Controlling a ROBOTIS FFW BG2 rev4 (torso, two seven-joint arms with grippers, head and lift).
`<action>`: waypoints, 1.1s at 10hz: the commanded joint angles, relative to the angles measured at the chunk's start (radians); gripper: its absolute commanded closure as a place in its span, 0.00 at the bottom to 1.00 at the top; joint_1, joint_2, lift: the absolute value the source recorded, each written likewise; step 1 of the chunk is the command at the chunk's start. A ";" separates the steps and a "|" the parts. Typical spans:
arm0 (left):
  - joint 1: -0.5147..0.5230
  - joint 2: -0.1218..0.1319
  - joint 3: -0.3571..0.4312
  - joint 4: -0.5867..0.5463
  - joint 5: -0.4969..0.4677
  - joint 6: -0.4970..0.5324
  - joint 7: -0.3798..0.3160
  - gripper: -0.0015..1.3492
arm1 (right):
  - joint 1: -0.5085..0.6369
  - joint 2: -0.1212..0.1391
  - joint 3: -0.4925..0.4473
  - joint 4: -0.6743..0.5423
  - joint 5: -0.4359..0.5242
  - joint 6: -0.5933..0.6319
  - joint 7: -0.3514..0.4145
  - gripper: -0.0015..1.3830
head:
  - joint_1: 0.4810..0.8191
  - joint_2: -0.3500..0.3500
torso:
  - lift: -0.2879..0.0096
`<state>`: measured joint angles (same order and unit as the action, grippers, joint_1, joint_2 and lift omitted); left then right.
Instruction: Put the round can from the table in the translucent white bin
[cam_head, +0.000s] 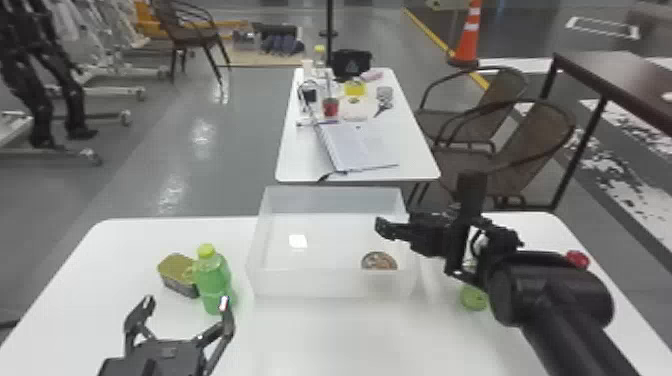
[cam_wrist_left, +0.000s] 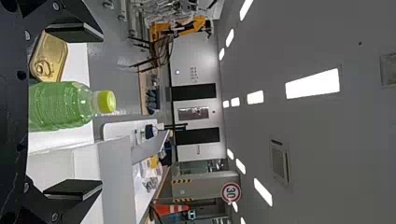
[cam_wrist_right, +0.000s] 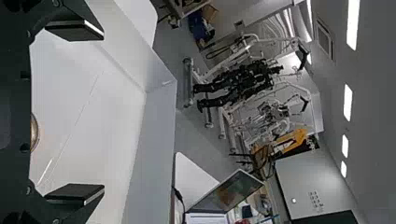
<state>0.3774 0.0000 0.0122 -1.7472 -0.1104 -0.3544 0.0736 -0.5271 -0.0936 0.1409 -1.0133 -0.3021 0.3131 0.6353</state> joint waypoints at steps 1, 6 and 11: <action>0.002 -0.003 0.000 0.000 0.000 0.000 0.000 0.14 | 0.038 0.000 0.005 -0.117 0.020 0.008 -0.043 0.10 | 0.20 0.50 | 0.63; -0.006 -0.003 -0.006 -0.002 0.000 0.002 0.000 0.14 | 0.322 -0.015 0.006 -0.694 0.061 0.081 -0.436 0.10 | 0.20 0.50 | 0.63; -0.003 -0.003 -0.005 -0.003 0.000 0.000 0.000 0.14 | 0.725 -0.021 -0.092 -0.761 0.120 -0.342 -0.393 0.11 | 0.20 0.50 | 0.63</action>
<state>0.3744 0.0000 0.0078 -1.7503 -0.1099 -0.3536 0.0736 0.1624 -0.1177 0.0678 -1.7815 -0.2342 0.0565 0.2355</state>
